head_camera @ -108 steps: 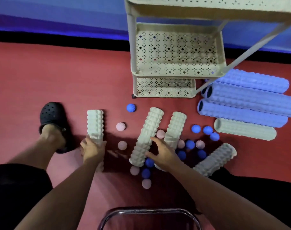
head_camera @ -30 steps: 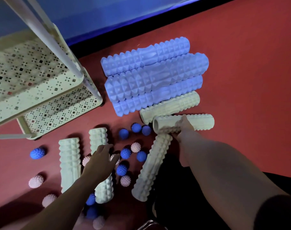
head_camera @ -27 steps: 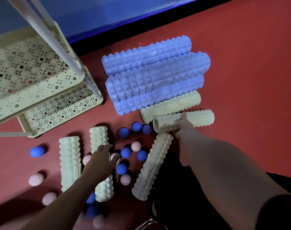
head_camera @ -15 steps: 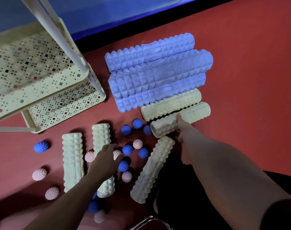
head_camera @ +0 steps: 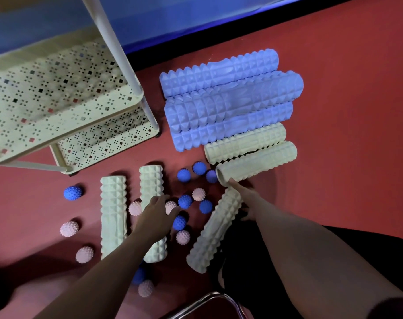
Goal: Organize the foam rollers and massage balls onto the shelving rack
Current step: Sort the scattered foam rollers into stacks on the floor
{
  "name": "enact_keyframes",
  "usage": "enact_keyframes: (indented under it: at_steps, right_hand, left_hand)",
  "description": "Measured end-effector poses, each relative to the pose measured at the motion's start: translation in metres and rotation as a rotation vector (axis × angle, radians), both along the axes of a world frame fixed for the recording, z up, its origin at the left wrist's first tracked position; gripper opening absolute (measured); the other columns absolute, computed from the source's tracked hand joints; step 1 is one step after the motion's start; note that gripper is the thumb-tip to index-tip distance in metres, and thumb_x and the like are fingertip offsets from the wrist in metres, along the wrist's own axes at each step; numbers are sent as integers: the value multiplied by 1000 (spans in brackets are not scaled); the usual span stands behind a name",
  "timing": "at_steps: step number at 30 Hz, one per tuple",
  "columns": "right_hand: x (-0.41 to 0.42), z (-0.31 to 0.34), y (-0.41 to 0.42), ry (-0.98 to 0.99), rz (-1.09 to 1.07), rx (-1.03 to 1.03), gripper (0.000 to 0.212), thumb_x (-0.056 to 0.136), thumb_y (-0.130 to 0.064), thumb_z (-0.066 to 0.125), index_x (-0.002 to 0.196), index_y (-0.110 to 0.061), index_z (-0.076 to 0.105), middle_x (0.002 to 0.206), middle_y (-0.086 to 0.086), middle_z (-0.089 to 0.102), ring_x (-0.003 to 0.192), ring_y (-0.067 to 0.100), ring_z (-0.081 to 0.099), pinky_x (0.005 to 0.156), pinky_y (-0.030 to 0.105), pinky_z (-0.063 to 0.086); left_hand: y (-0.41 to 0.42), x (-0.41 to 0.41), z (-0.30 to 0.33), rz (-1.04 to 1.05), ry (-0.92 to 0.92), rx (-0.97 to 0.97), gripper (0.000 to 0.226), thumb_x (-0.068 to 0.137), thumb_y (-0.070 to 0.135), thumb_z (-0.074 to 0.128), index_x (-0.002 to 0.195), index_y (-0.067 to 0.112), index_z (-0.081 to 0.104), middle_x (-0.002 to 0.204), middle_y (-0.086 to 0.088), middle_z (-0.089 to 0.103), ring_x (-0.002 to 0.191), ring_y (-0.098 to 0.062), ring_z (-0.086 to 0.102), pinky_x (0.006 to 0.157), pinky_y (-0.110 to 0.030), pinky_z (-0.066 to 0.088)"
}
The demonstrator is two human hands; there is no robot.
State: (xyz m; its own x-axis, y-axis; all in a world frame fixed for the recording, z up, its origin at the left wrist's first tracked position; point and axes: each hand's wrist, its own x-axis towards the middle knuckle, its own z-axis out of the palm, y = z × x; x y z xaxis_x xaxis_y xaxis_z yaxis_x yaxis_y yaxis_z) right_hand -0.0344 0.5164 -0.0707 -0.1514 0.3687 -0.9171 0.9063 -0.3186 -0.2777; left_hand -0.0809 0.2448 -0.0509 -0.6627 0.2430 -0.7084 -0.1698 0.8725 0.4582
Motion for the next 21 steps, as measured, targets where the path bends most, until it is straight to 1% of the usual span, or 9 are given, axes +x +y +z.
enact_keyframes:
  at_steps: [2,4,6,8,10,12,16,19,21]
  right_hand:
    - [3,-18,-3,81,83,421,99,38,-88,74,107,-18,69,106,7,71,103,28,66,94,45,51]
    - [-1,-24,-10,235,338,886,74,52,-75,77,97,-17,66,98,8,66,95,31,62,86,40,49]
    - [-15,-23,-23,402,729,1142,53,63,-61,81,89,-19,64,90,5,62,86,29,57,75,39,45]
    - [-31,-28,-35,535,1129,1055,53,66,-60,80,98,-20,66,99,2,63,97,26,55,82,39,42]
    - [-45,-36,-37,466,1445,899,63,66,-58,79,112,-18,66,112,1,65,118,28,50,100,39,32]
    - [-55,-41,-33,333,1683,798,68,69,-54,81,123,-16,63,119,3,65,132,29,42,109,40,21]
    - [-65,-48,-25,207,1795,847,49,79,-36,75,122,-15,60,124,3,63,139,30,34,107,39,16]
    - [-71,-53,-26,234,1748,955,32,65,-24,83,90,-11,68,87,4,71,114,32,58,91,39,27]
    - [-72,-59,-23,261,1732,978,35,55,-31,87,77,-13,67,72,2,69,101,31,61,84,40,29]
  left_hand:
    - [1,2,-1,-4,6,7,56,95,46,58,141,18,46,140,-9,48,124,-30,53,101,-38,41]
    - [1,4,-3,-4,-5,5,56,95,47,58,142,18,46,140,-9,48,124,-30,54,102,-39,41]
    - [0,6,-5,-14,-14,4,58,94,50,57,142,18,46,140,-9,49,124,-30,54,102,-38,42]
    - [-2,8,-5,-32,-23,7,59,95,53,56,142,20,45,141,-7,48,124,-28,54,100,-37,43]
    - [-4,6,-5,-42,-23,17,59,95,53,55,143,21,45,142,-6,47,124,-27,54,99,-36,42]
    - [-7,-1,-7,-38,-15,38,57,95,50,57,143,21,45,142,-6,47,125,-26,54,100,-35,41]
    - [-9,-26,-14,-7,25,54,56,94,48,59,142,21,47,138,-5,50,122,-23,54,98,-34,40]
    - [-15,-34,-22,50,14,58,56,93,45,62,140,18,49,134,-11,52,121,-28,55,100,-36,41]
    - [-21,-33,-27,112,11,34,57,91,41,64,140,16,49,132,-13,51,120,-31,55,100,-38,42]
